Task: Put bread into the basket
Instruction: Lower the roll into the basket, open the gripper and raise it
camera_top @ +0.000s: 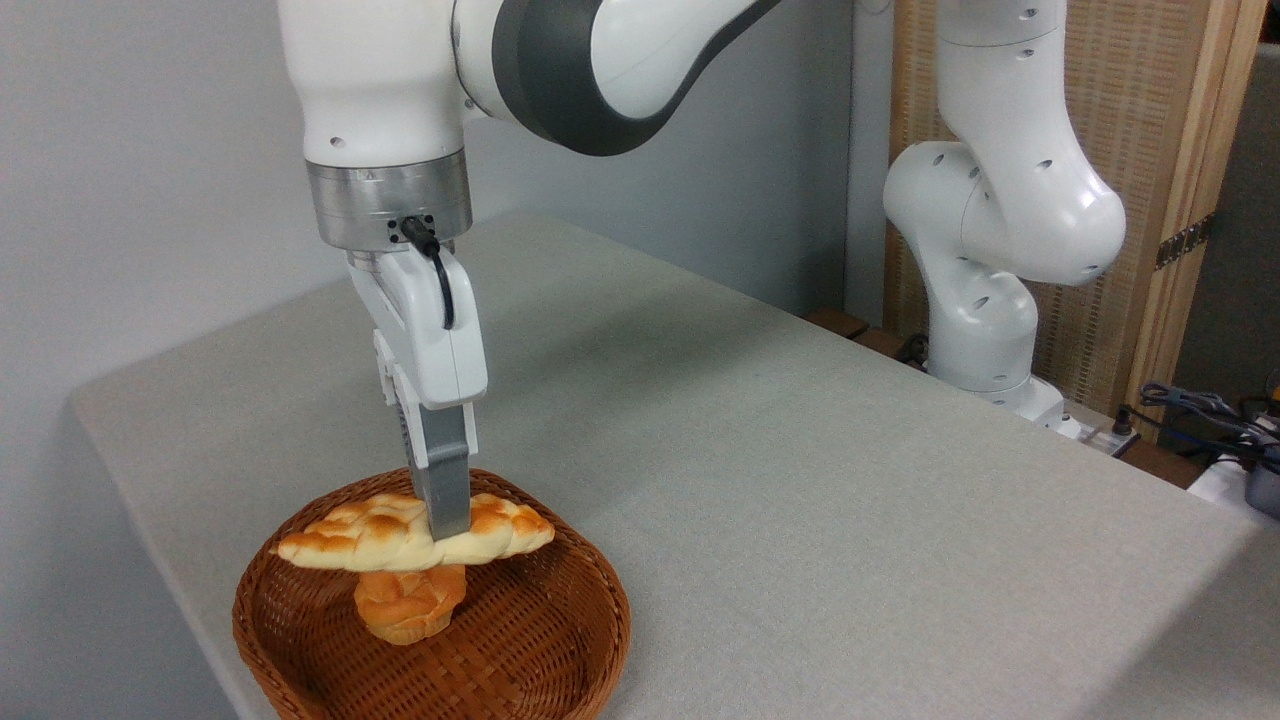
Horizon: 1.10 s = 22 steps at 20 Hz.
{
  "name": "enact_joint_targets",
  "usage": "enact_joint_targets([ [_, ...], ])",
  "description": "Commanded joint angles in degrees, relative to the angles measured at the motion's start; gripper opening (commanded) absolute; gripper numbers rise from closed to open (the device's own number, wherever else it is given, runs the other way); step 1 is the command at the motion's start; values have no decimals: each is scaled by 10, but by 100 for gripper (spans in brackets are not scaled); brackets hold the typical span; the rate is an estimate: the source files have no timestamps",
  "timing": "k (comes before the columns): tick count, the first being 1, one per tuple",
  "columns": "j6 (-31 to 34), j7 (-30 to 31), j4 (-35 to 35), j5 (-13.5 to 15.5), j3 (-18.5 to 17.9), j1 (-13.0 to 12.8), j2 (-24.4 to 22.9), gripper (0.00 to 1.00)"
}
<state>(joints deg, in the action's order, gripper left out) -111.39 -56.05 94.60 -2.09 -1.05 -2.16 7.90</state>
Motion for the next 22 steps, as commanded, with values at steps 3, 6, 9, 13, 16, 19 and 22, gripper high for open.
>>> enact_joint_targets([
  [3, -6, 5, -8, -8, 4, -3, 3, 100],
  [6, -6, 6, -8, -8, 3, -3, 2, 100],
  [9, -6, 9, -10, -8, 3, -3, 0, 100],
  [13, 6, 12, -11, -3, 1, -2, -15, 100],
  [16, 48, 45, -13, 0, 3, 0, -31, 100],
  [19, 93, 96, -14, 1, 7, 0, -47, 100],
  [22, 124, 141, -12, 2, 25, 8, -75, 100],
])
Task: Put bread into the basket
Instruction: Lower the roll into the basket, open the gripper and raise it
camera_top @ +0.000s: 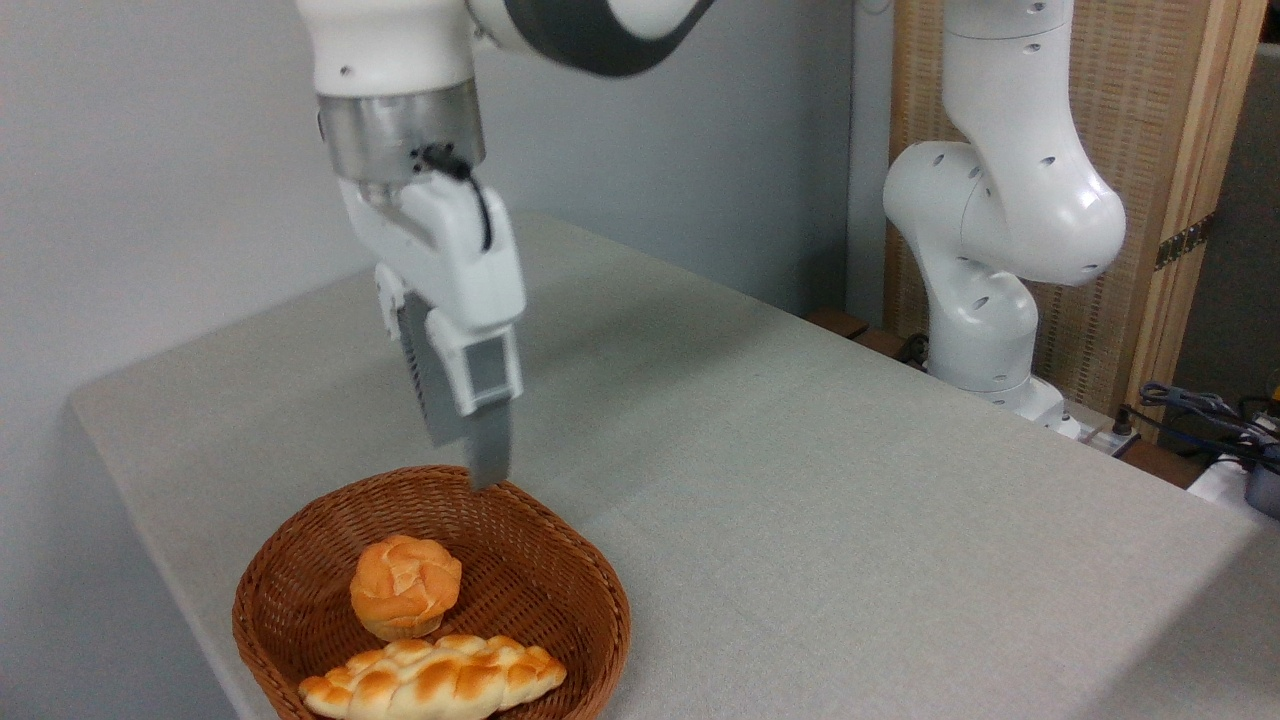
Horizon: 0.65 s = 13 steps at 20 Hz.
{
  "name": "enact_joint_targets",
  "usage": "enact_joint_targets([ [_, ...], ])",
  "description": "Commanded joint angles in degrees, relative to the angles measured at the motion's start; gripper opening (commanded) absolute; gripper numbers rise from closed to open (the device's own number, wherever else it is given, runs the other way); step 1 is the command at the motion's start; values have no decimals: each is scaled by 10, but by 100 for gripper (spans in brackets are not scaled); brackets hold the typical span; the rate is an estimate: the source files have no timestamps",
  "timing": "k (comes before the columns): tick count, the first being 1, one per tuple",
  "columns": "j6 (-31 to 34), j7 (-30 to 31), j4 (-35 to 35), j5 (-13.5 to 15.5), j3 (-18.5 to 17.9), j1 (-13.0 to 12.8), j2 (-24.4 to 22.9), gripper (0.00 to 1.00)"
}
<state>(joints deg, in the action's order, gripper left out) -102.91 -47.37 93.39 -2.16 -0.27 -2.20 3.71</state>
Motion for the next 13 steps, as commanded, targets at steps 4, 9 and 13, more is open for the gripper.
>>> enact_joint_targets([
  [4, 76, 64, 2, 39, 17, 33, -50, 100],
  [9, 81, 62, 7, 38, 16, 36, -55, 100],
  [13, 81, 61, 7, 38, 14, 36, -55, 100],
])
